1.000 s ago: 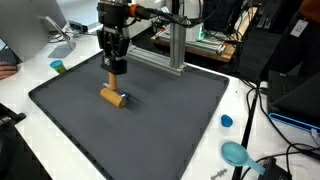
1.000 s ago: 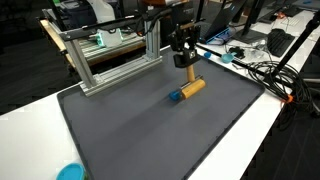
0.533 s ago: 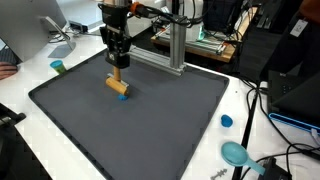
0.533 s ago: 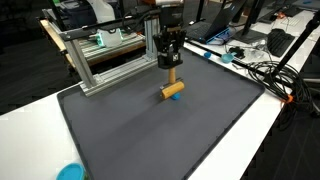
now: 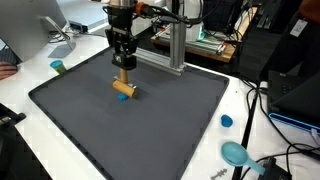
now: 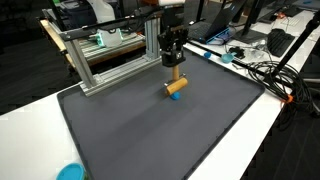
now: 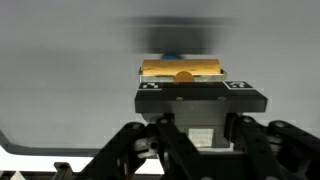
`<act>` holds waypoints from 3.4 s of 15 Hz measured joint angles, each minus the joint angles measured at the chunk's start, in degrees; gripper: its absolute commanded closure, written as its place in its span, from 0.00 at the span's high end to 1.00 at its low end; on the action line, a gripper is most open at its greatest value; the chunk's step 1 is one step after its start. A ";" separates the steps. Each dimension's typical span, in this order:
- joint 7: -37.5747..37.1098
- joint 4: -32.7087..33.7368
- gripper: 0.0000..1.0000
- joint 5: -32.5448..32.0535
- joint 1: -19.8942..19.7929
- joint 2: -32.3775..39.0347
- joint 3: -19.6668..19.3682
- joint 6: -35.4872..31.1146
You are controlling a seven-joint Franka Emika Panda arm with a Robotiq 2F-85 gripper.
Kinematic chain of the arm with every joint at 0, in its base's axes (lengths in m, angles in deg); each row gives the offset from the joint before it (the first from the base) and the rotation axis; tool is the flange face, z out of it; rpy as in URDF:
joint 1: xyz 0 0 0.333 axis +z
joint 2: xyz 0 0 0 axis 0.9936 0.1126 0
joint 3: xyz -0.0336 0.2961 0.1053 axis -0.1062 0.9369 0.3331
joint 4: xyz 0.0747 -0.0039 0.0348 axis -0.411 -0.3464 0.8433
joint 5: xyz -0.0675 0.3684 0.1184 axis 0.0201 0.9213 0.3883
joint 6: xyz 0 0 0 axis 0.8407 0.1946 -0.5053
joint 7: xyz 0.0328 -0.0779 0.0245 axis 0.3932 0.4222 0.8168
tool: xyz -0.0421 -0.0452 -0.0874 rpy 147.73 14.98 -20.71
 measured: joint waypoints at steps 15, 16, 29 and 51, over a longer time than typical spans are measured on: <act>-3.19 1.18 0.22 -0.13 -0.30 0.44 -1.47 -1.31; -3.77 1.33 0.22 -0.36 -0.29 0.45 -1.66 -1.34; -7.51 1.60 0.22 -4.44 0.97 2.50 -1.99 -1.00; -8.89 6.87 0.22 -7.98 3.11 5.85 -1.95 7.19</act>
